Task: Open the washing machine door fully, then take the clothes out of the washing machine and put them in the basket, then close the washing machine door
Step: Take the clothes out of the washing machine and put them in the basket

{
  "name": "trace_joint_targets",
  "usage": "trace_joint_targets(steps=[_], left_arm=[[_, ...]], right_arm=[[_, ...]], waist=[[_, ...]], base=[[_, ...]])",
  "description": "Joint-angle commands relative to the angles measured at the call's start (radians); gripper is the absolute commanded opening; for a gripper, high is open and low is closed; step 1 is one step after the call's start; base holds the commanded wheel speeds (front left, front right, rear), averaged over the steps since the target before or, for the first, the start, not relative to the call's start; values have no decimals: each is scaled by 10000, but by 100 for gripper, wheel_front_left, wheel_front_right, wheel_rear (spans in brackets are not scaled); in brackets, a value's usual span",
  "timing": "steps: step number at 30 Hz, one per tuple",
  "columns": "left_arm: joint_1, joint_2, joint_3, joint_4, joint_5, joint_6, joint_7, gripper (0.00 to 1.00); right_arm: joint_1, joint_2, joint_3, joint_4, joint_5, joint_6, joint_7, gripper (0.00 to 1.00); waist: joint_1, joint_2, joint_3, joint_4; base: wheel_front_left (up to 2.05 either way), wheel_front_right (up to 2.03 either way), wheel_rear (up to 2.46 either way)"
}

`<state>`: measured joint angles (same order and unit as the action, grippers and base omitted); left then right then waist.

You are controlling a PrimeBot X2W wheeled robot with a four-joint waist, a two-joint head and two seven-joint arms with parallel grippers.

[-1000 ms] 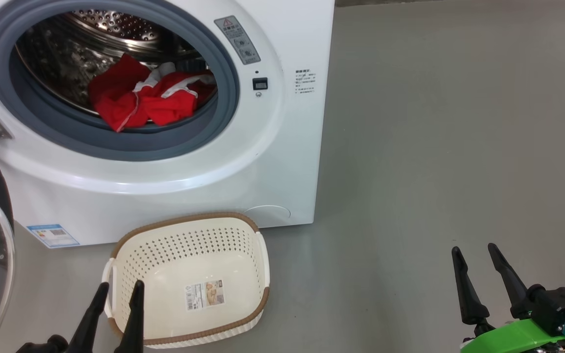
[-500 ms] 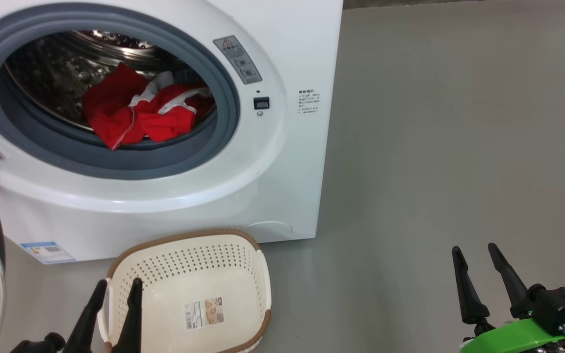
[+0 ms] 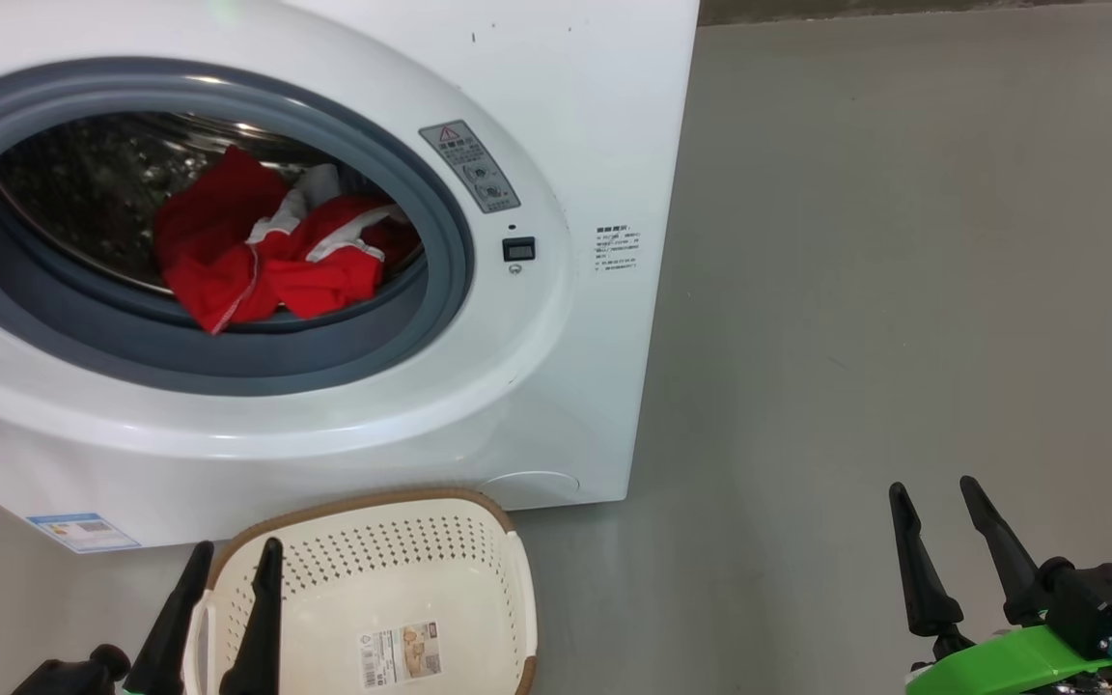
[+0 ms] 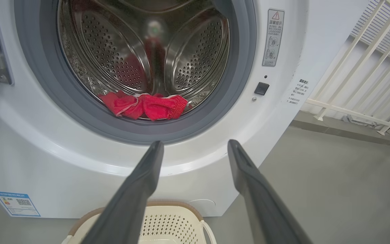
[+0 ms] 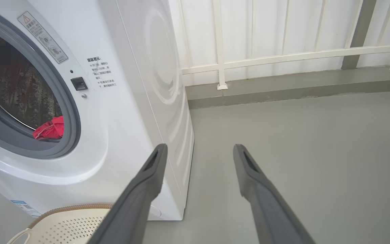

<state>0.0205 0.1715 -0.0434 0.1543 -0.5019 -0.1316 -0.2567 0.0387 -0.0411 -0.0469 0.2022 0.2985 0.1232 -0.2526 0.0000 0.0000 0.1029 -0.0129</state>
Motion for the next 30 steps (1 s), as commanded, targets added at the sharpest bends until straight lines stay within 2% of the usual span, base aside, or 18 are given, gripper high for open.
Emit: trace_joint_targets(steps=[1, 13, 20, 26, 30], left_arm=[[-302, 210, 287, -171, 63, 10, -51, 100], [-664, 435, 18, 258, 372, 10, -51, 100], [-2217, 758, -286, 973, 642, 10, -51, 100], [-4121, 1314, -760, 2045, 769, 10, -51, 100], [-5617, 1880, -1097, 3111, 878, 10, -51, 100]], right_arm=[[-241, -91, 263, -239, 63, 75, -92, 100], [-359, -91, 322, -275, 109, 75, -92, 100], [-691, -91, 494, -368, 117, 75, -92, 100], [-1076, -91, 665, -474, 159, 75, -92, 100], [-1409, -91, 770, -630, 202, 75, -92, 100]], waist=[[0, 0, 4, 2], [0, 0, 340, -32], [0, 0, 1120, -170], [0, 0, 2090, -555], [0, 0, 2853, -937]], base=[[0, 0, 0], [0, 0, 0], [0, 0, 0], [0, 0, 0], [0, 0, 0]])
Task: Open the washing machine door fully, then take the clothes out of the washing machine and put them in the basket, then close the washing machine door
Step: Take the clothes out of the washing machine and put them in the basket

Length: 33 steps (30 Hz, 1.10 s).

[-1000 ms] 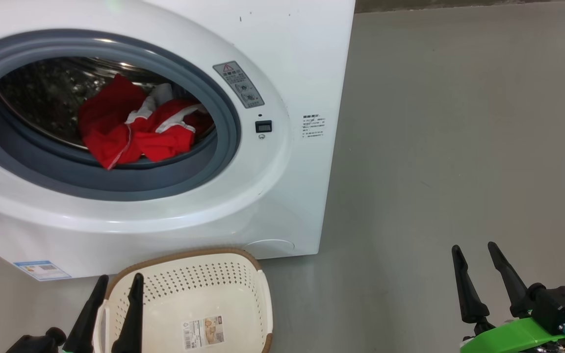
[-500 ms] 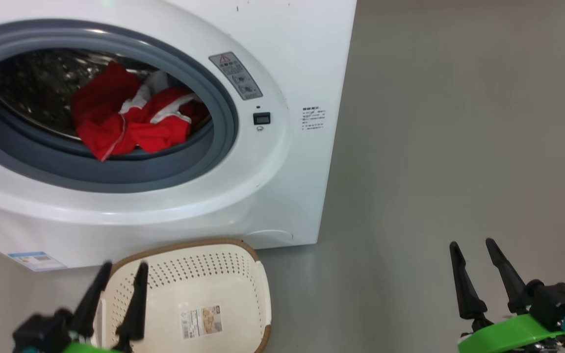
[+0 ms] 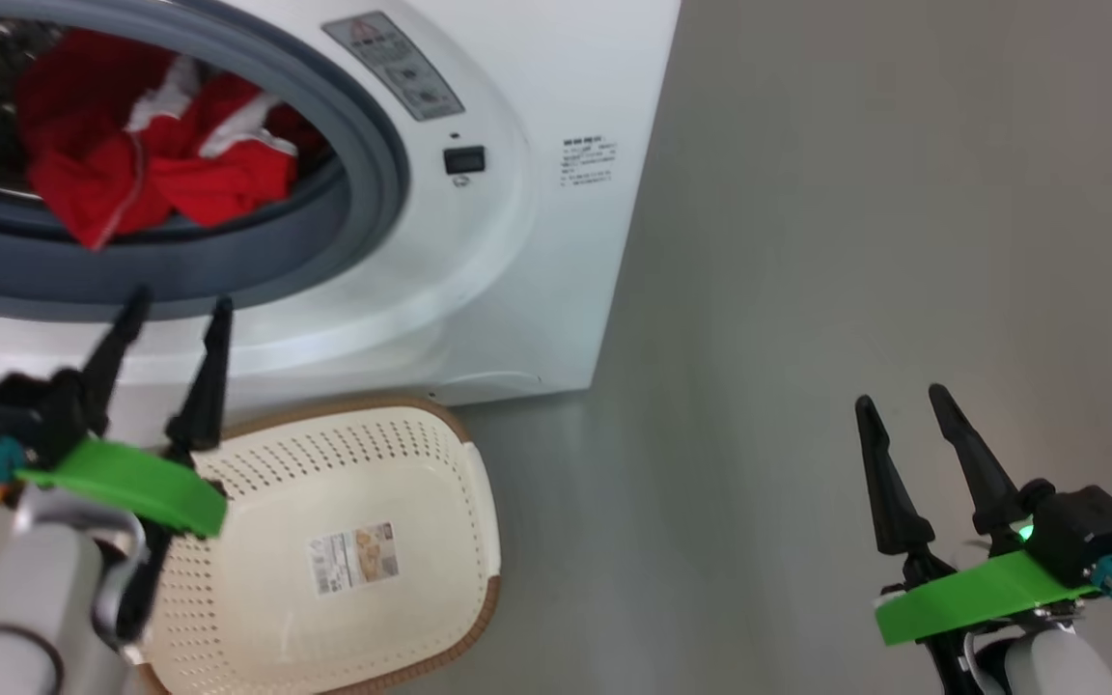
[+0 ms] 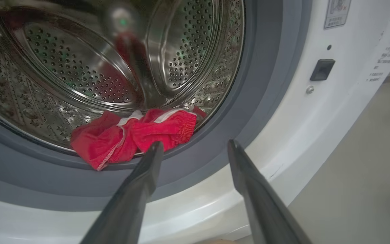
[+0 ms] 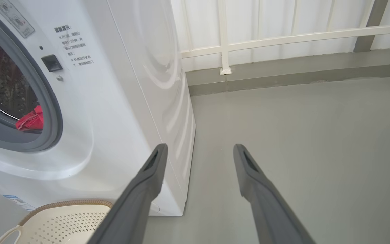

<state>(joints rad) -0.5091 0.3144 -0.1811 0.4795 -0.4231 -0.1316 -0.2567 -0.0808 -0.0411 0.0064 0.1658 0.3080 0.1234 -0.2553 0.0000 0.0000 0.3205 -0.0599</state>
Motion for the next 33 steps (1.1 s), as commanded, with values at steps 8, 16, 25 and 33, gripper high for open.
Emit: trace_joint_targets(steps=[8, 16, 25, 33], left_arm=[[-2260, 1420, -293, 1084, 431, 10, -51, 100], [-3537, 2206, -703, 1748, 992, 10, -51, 100], [-4460, 2449, -580, 2403, 1388, 10, -51, 100], [-4889, 2500, -150, 3334, 1612, 10, -51, 100]], right_arm=[[-663, -91, 392, -435, 256, 73, -65, 100], [-975, -91, 664, -755, 473, 73, -65, 100], [-1075, -91, 946, -849, 577, 73, -65, 100], [-1117, -91, 1082, -840, 621, 73, -65, 100]], waist=[[0, 0, 1581, -982], [0, 0, 2237, -1393], [0, 0, 2675, -1639], [0, 0, 2739, -1787]], base=[[0, 0, 0], [0, 0, 0], [0, 0, 0], [0, 0, 0]])
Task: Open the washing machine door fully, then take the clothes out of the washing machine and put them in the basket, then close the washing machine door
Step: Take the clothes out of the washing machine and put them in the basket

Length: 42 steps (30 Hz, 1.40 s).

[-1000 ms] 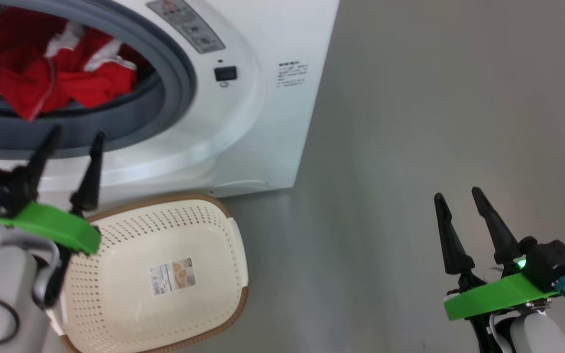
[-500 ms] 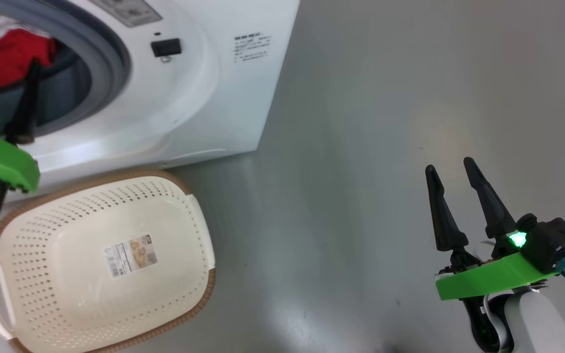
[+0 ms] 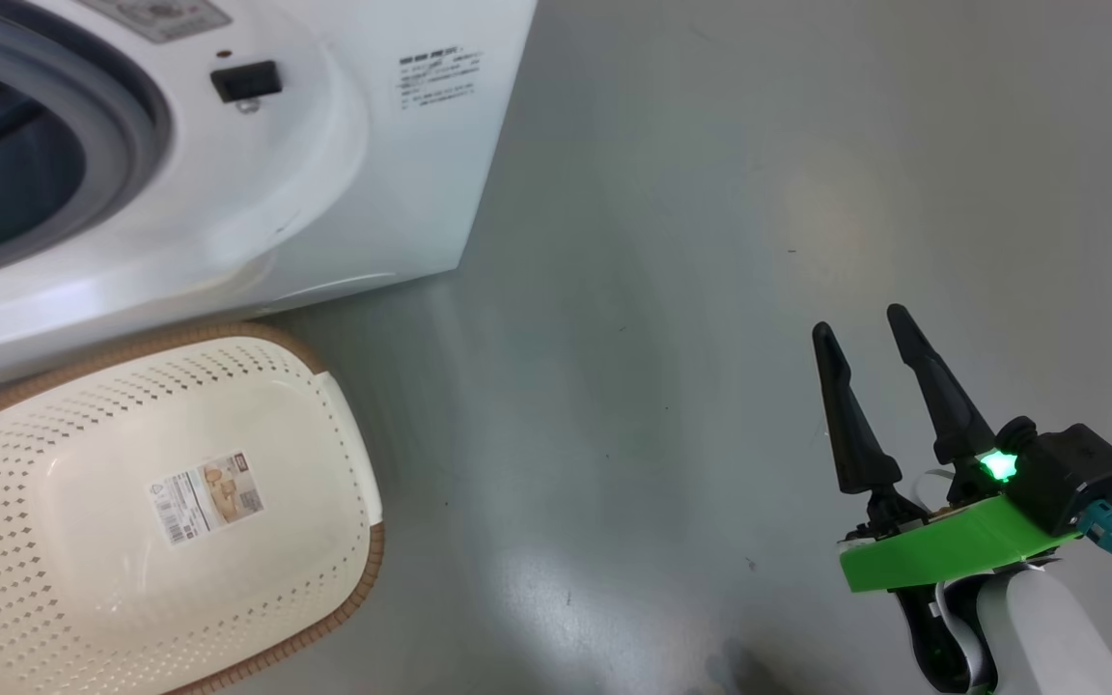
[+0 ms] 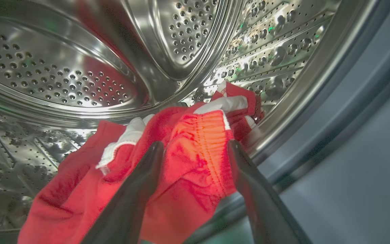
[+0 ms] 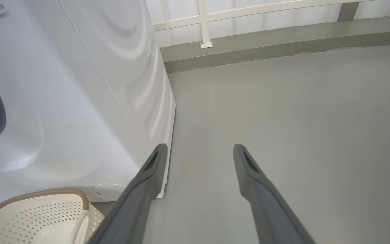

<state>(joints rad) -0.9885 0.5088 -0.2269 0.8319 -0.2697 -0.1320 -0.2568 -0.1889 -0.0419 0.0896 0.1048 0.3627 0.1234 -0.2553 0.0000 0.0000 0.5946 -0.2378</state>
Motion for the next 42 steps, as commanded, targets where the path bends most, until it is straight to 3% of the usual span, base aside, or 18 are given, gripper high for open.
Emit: trace_joint_targets(steps=[1, 12, 13, 14, 15, 16, 17, 27, 34, 42], left_arm=[[-117, 541, 275, -61, 84, 13, -49, 100], [-495, 387, 415, 1280, -81, 14, -49, 100], [-512, 370, 416, 1358, -83, 14, -49, 66], [-520, 355, 418, 1394, -77, 14, -49, 45], [-522, 344, 429, 1431, -70, 14, -49, 39], [-533, 338, 451, 1493, -54, 14, -49, 16], [-548, 329, 469, 1528, -37, 14, -49, 0], [-316, -60, 1017, 1195, -563, 13, -49, 0], [594, -638, 1962, 147, -1683, 13, -49, 0], [1850, -1257, 2646, -1330, -2115, 13, -49, 0]], right_arm=[[-32, -83, 263, -224, 80, 73, -65, 100], [-30, -83, 415, -288, 87, 73, -65, 100], [-30, -83, 422, -292, 84, 73, -65, 100], [-31, -83, 426, -296, 81, 73, -65, 100], [-32, -83, 428, -300, 80, 73, -65, 100], [-34, -83, 430, -300, 79, 73, -65, 100], [-35, -83, 433, -300, 75, 73, -65, 100], [-18, -83, 384, -220, 6, 73, -65, 100], [15, -83, 286, -48, -77, 73, -65, 100], [144, -83, 174, 124, -205, 73, -65, 100]], waist=[[0, 0, -8, -22], [0, 0, -59, -68], [0, 0, -64, -68], [0, 0, -68, -66], [0, 0, -70, -66], [0, 0, -75, -66], [0, 0, -79, -64], [0, 0, -356, 93], [0, 0, -917, 391], [0, 0, -1547, 784]], base=[[0, 0, 0], [0, 0, 0], [0, 0, 0], [0, 0, 0], [0, 0, 0], [0, 0, 0], [0, 0, 0], [0, 0, 0], [0, 0, 0], [0, 0, 0]])
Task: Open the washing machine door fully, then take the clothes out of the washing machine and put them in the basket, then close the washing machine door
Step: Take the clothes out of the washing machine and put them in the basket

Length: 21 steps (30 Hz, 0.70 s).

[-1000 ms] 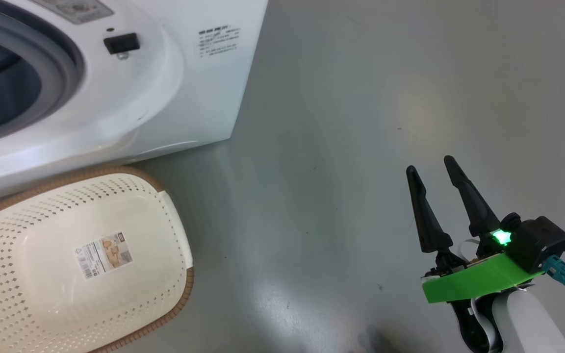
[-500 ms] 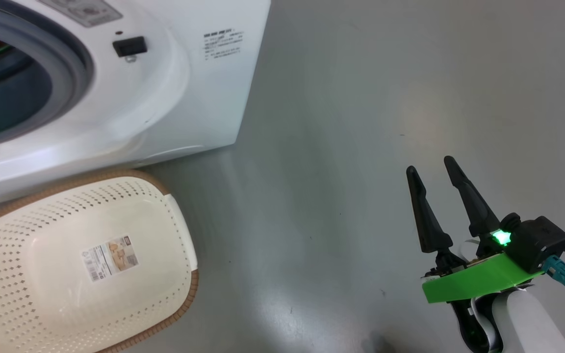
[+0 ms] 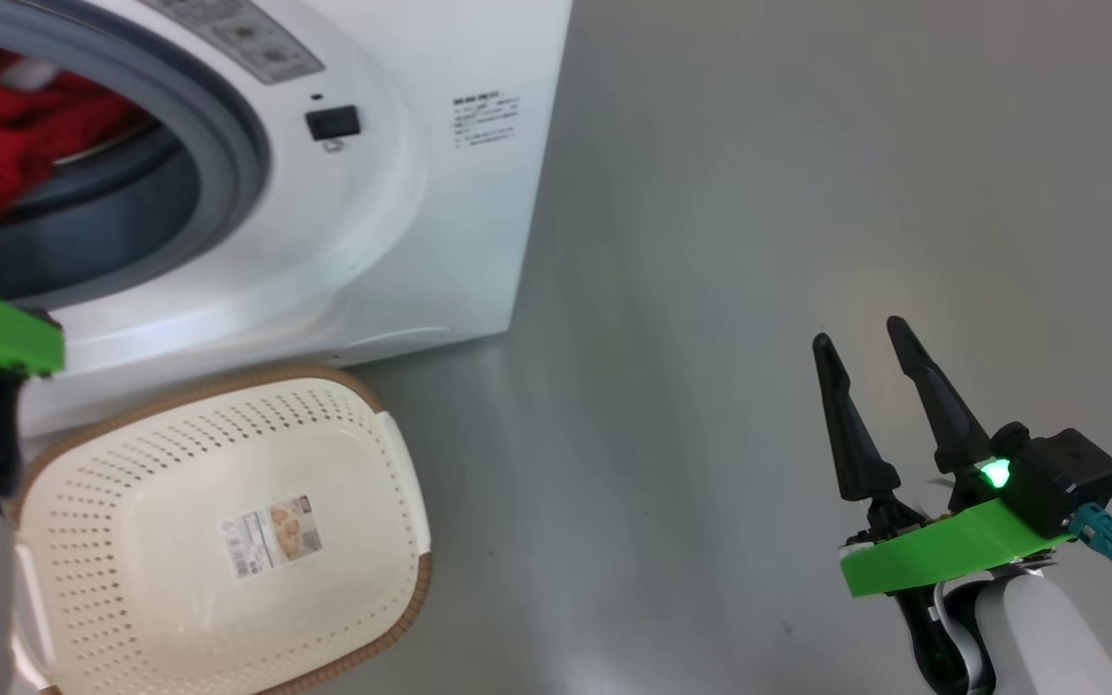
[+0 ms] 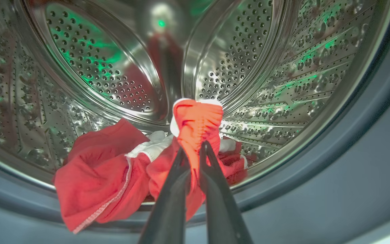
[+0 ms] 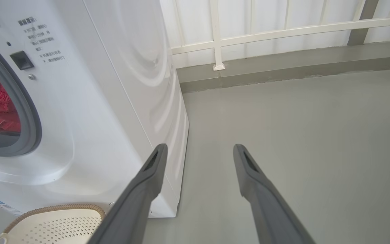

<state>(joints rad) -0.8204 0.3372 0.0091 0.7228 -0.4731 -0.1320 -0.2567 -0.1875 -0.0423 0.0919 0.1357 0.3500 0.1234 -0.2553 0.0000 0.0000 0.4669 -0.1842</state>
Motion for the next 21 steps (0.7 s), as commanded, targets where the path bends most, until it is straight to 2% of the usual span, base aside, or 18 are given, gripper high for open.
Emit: trace_joint_targets(steps=[1, 6, 21], left_arm=[[376, 371, 356, -442, -63, 13, -51, 0], [1433, -137, 900, -1618, -95, 13, -51, 0], [4591, -1635, 1971, -5990, 1000, 13, -51, 0]], right_arm=[[159, -79, 128, -162, -87, 73, -65, 100], [347, -79, -45, -71, -131, 73, -65, 100], [686, -79, -371, 33, -150, 73, -65, 100]], waist=[[0, 0, -354, 299], [0, 0, -723, 559], [0, 0, -1346, 981]], base=[[0, 0, 0], [0, 0, 0], [0, 0, 0]])
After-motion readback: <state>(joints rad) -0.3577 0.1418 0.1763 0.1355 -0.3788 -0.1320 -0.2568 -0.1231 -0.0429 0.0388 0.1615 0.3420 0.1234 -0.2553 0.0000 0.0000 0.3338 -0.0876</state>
